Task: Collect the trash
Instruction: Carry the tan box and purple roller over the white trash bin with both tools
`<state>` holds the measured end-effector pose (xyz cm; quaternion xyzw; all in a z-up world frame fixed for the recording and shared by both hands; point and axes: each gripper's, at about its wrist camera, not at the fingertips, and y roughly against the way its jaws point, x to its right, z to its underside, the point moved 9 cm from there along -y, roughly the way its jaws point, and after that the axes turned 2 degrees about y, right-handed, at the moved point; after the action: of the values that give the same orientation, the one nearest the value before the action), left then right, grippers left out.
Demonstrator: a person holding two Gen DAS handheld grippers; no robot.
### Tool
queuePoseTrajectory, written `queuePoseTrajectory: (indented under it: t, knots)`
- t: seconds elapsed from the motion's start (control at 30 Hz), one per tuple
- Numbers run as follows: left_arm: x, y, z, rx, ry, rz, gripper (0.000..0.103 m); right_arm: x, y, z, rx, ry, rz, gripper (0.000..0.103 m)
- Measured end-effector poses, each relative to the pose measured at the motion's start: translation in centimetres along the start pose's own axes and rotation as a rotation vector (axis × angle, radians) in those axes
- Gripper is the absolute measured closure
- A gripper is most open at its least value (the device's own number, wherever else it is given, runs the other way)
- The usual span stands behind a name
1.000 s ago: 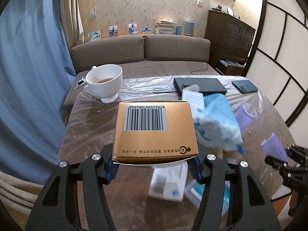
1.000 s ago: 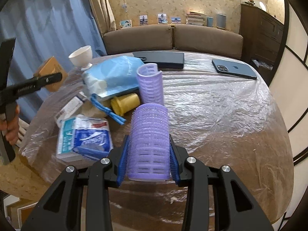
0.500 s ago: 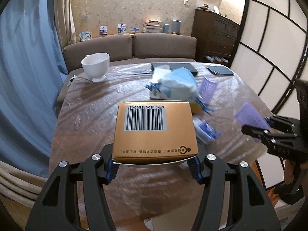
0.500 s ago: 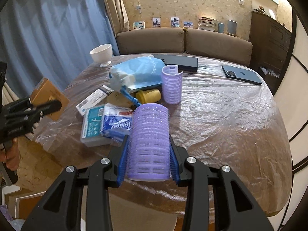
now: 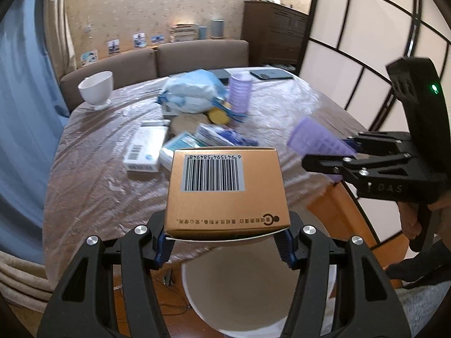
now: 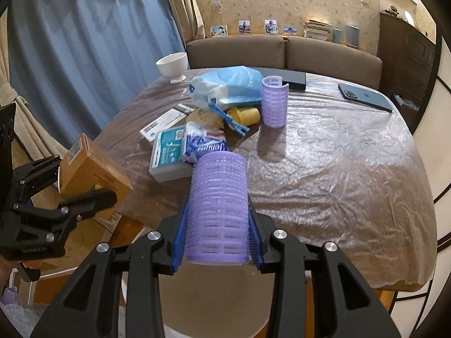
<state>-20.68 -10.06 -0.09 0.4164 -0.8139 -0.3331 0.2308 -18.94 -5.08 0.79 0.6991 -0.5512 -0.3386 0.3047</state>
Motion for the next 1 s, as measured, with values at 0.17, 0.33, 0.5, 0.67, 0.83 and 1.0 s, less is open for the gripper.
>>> queuePoseTrajectory:
  t: [0.17,0.33,0.5,0.67,0.83,1.0]
  knots:
    - [1.6,0.1,1.7,-0.031,-0.058,0.03,0.043,-0.3,0.4,1.5,-0.026,-0.001,-0.012,0.066]
    - [3.0,0.0,3.6,-0.063,-0.1,0.061,0.043,-0.8,0.3,3.3,-0.063,0.003,-0.029,0.066]
    - [3.8,-0.7,5.3,-0.1,-0.116,0.07,0.043,-1.5,-0.1,5.3,-0.107,0.003,-0.045,0.066]
    - [3.8,-1.7,7.0,-0.138,-0.128,0.056,0.043,-2.0,-0.6,6.9,-0.14,0.008,-0.052,0.066]
    - [3.5,-3.1,8.5,-0.185,-0.123,0.049,0.044,-2.3,-1.6,8.4,-0.179,0.014,-0.049,0.066]
    - [3.2,-4.4,10.1,-0.225,-0.12,0.041,0.044,-2.4,-2.8,9.6,-0.214,0.025,-0.046,0.066]
